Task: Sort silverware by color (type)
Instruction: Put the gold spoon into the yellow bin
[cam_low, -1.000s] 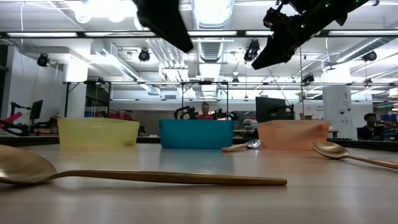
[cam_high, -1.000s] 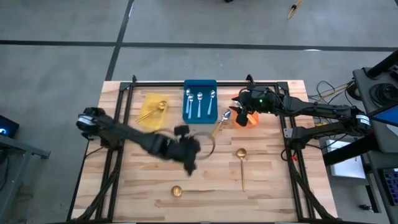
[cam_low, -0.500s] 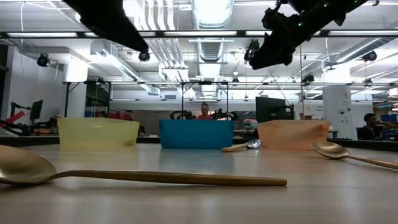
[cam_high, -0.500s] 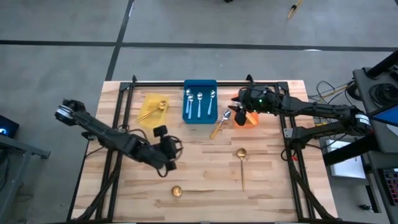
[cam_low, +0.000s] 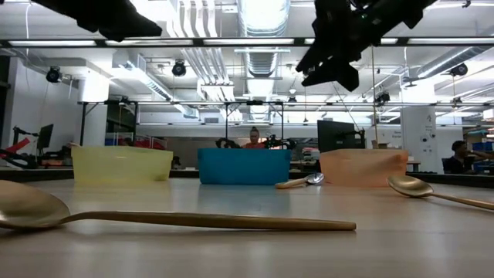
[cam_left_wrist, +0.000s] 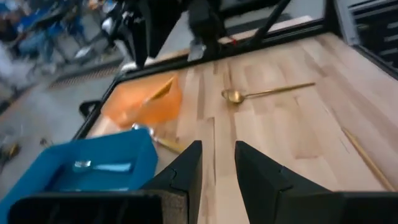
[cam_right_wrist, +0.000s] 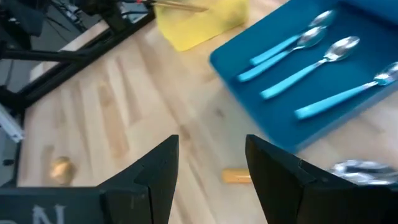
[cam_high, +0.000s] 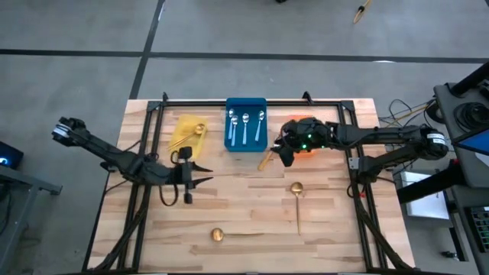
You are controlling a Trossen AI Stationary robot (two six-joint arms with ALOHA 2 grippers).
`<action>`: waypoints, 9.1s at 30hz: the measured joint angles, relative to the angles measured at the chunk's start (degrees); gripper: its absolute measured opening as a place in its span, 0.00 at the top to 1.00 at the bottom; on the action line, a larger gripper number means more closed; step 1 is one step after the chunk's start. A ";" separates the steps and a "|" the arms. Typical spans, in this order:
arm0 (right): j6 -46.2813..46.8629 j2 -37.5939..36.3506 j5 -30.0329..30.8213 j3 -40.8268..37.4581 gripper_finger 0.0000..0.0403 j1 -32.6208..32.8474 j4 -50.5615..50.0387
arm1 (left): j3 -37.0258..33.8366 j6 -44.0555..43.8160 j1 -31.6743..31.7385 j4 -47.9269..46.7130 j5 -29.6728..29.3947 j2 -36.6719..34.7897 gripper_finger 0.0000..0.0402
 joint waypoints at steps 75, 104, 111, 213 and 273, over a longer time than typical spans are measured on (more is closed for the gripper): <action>52.51 33.11 -13.57 9.18 0.54 24.11 -34.18 | -6.63 6.47 3.63 6.79 -4.97 -13.19 0.81; 44.53 32.27 -5.57 11.63 0.97 23.67 -30.73 | -6.43 5.60 3.63 7.23 -4.97 -13.06 0.81; 38.05 30.79 3.50 18.43 0.97 22.35 -30.10 | -6.39 5.58 3.63 8.46 -4.97 -13.06 0.81; -27.01 20.23 23.56 18.44 0.50 21.53 26.65 | -10.52 -9.43 10.52 50.77 26.71 9.12 0.99; -41.00 21.39 20.68 20.16 0.98 20.81 38.98 | -11.22 -9.92 12.34 48.31 22.96 11.29 0.71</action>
